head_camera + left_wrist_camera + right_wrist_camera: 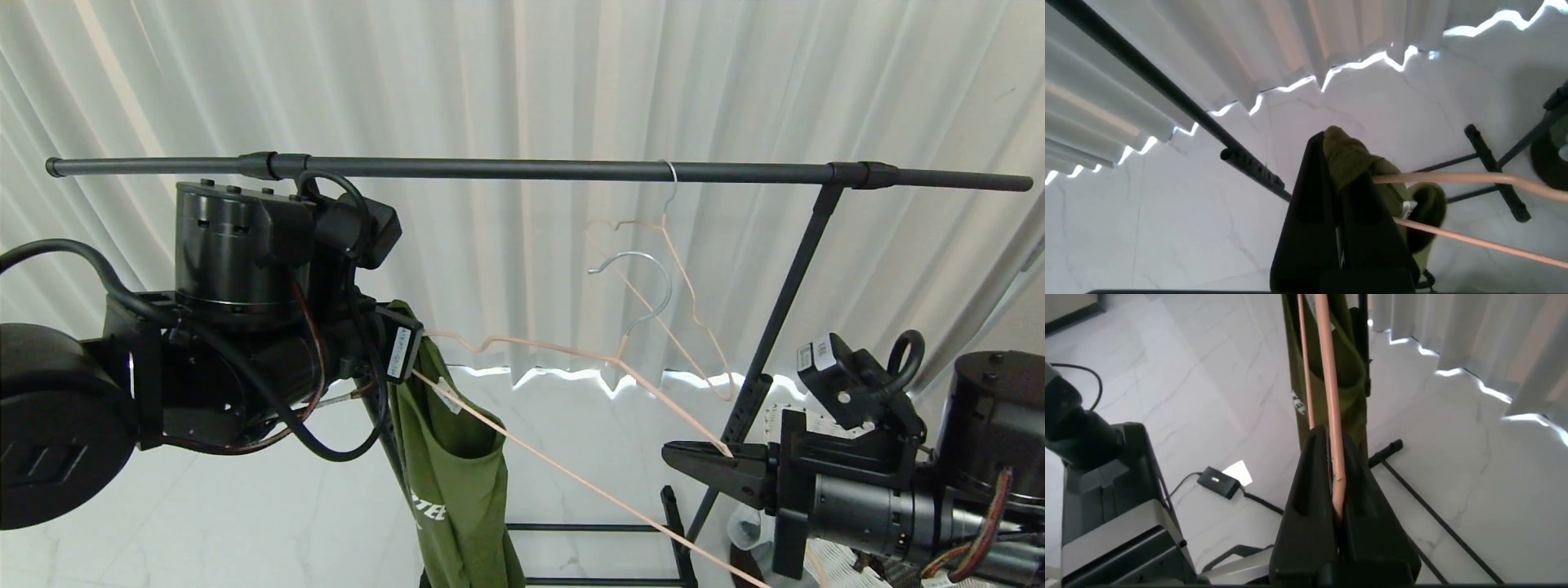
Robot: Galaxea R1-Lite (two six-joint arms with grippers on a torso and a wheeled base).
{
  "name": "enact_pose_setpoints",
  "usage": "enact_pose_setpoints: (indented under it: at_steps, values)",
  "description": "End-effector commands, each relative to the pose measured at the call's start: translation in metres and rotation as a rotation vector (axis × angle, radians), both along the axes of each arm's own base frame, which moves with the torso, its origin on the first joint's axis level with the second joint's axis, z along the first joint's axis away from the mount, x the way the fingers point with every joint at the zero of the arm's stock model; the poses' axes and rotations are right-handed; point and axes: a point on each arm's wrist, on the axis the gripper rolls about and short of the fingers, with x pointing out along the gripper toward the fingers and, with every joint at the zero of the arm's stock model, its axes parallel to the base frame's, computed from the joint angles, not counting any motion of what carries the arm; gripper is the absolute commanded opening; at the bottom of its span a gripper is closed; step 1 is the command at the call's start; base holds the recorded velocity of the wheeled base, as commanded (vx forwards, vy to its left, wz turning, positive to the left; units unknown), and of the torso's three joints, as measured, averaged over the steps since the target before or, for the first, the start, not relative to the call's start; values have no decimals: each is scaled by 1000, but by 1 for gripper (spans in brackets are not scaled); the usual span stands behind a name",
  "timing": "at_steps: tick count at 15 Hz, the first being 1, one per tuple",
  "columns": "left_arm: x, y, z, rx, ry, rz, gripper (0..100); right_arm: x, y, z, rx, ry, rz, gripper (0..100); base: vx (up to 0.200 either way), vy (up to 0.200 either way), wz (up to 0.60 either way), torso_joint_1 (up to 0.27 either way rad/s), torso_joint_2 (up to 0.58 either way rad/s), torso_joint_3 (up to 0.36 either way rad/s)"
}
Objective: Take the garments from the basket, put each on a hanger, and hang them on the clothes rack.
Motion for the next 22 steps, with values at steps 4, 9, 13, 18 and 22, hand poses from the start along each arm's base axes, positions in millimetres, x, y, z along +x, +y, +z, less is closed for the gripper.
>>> enact_pose_setpoints:
  at_steps: [4,9,13,18,22]
  values:
    - [-3,-4,0,-1,-1,-16,0,7,5,10,34,-9,-37,0,0,0,0,0,0,0]
    - [-7,-15,2,-40,2,-45,0,6,12,8,27,0,-13,0,0,0,0,0,0,0]
    - [-9,-21,4,-77,2,-55,0,9,29,-2,32,-2,25,0,0,0,0,0,0,0]
    - [-13,-25,10,-93,-14,-76,0,6,41,-7,23,10,63,0,0,0,0,0,0,0]
    - [-22,-38,12,-119,-13,-127,0,6,46,-12,11,23,77,0,0,0,0,0,0,0]
